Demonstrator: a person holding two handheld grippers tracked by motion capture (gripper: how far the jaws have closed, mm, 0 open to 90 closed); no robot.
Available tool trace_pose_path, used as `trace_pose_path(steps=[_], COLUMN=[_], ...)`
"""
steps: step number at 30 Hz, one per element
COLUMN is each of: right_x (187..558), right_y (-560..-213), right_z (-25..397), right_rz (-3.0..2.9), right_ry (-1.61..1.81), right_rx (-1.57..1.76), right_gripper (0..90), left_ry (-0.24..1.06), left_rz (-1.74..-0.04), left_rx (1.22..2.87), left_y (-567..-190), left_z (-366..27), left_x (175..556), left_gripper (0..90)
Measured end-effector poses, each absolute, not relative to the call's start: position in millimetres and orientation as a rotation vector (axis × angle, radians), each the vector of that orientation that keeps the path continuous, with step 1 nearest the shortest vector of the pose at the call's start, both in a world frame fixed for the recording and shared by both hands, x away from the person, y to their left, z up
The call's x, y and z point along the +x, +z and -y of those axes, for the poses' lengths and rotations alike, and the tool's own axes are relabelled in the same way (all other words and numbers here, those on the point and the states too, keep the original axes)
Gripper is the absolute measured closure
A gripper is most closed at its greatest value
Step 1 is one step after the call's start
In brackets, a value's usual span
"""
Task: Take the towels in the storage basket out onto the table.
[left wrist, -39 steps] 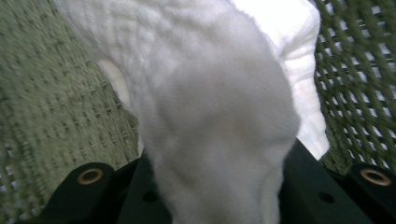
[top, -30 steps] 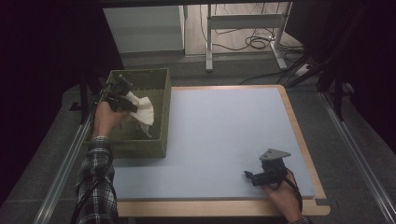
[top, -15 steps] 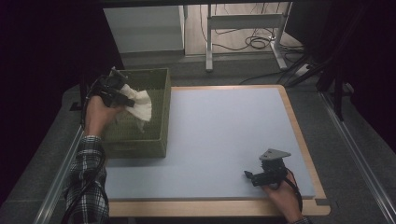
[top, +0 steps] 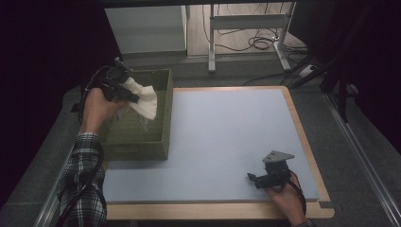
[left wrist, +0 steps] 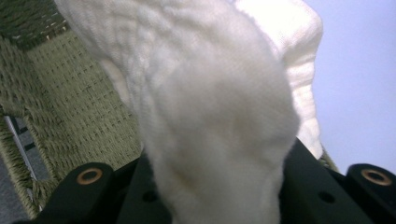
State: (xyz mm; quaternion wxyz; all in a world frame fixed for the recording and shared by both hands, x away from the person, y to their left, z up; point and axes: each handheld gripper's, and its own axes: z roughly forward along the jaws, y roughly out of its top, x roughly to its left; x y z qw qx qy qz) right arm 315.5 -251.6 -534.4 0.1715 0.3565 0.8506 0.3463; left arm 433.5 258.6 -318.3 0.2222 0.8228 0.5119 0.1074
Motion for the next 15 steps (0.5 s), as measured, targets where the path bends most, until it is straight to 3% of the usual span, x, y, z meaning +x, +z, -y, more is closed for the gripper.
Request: trace_pose_path(steps=[15], right_x=[315.4], right_y=[-534.1], right_z=[251.7], right_rz=[-2.417], right_ry=[0.982], right_rx=[1.013], right_gripper=[5.0], left_ry=[0.265], left_rz=[-1.337], left_rx=[2.347], left_y=[-292.5], left_z=[-220.1], left_x=[432.5], left_gripper=[74.4])
